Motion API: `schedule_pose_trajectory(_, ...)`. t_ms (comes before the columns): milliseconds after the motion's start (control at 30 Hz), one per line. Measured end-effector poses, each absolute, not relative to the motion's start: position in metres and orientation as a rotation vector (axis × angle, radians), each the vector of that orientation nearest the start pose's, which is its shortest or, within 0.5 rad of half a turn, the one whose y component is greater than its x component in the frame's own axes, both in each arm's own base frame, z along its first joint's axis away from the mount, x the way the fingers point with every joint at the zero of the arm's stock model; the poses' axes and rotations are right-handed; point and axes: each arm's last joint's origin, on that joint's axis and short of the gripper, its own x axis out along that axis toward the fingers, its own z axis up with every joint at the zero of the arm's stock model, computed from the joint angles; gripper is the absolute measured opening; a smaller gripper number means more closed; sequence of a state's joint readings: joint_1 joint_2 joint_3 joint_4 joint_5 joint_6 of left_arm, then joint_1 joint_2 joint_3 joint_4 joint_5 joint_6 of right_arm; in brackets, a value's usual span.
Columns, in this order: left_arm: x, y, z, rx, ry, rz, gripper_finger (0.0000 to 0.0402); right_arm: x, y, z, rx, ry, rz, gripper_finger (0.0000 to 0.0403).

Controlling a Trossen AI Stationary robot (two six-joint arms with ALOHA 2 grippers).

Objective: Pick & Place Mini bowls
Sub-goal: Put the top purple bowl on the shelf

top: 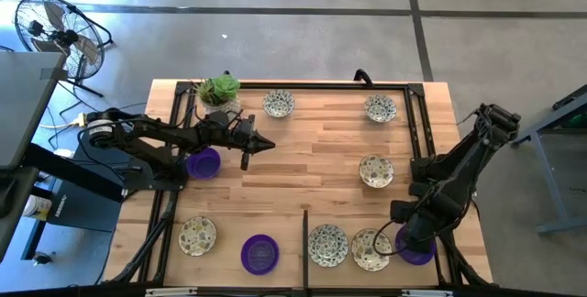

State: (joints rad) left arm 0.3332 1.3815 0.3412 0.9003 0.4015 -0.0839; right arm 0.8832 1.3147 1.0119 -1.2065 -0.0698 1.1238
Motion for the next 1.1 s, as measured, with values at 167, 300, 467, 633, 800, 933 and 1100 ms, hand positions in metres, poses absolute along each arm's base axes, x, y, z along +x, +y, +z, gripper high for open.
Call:
schedule_pose_trajectory(167,0.230,0.068,0.168,-0.130,0.137,-0.063,0.0014,0.133,0.154,0.257,0.286,1.500,-0.127,0.0005)
schedule_pose_trajectory(300,0.230,0.068,0.168,-0.132,0.143,-0.062,0.0014,0.134,0.146,0.243,0.266,1.555,-0.148,0.0004)
schedule_pose_trajectory(467,0.230,0.068,0.167,-0.134,0.147,-0.059,0.0014,0.130,0.140,0.219,0.304,1.669,-0.126,0.0003)
schedule_pose_trajectory(633,0.230,0.068,0.167,-0.133,0.146,-0.059,0.0014,0.129,0.141,0.210,0.331,1.706,-0.090,0.0002)
schedule_pose_trajectory(800,0.230,0.068,0.167,-0.131,0.146,-0.059,0.0014,0.132,0.144,0.209,0.366,1.684,-0.043,0.0001)
schedule_pose_trajectory(933,0.230,0.068,0.167,-0.130,0.146,-0.059,0.0014,0.134,0.146,0.210,0.380,1.661,-0.036,0.0001)
schedule_pose_trajectory(1100,0.230,0.068,0.167,-0.130,0.146,-0.059,0.0014,0.137,0.146,0.224,0.369,1.580,-0.048,0.0001)
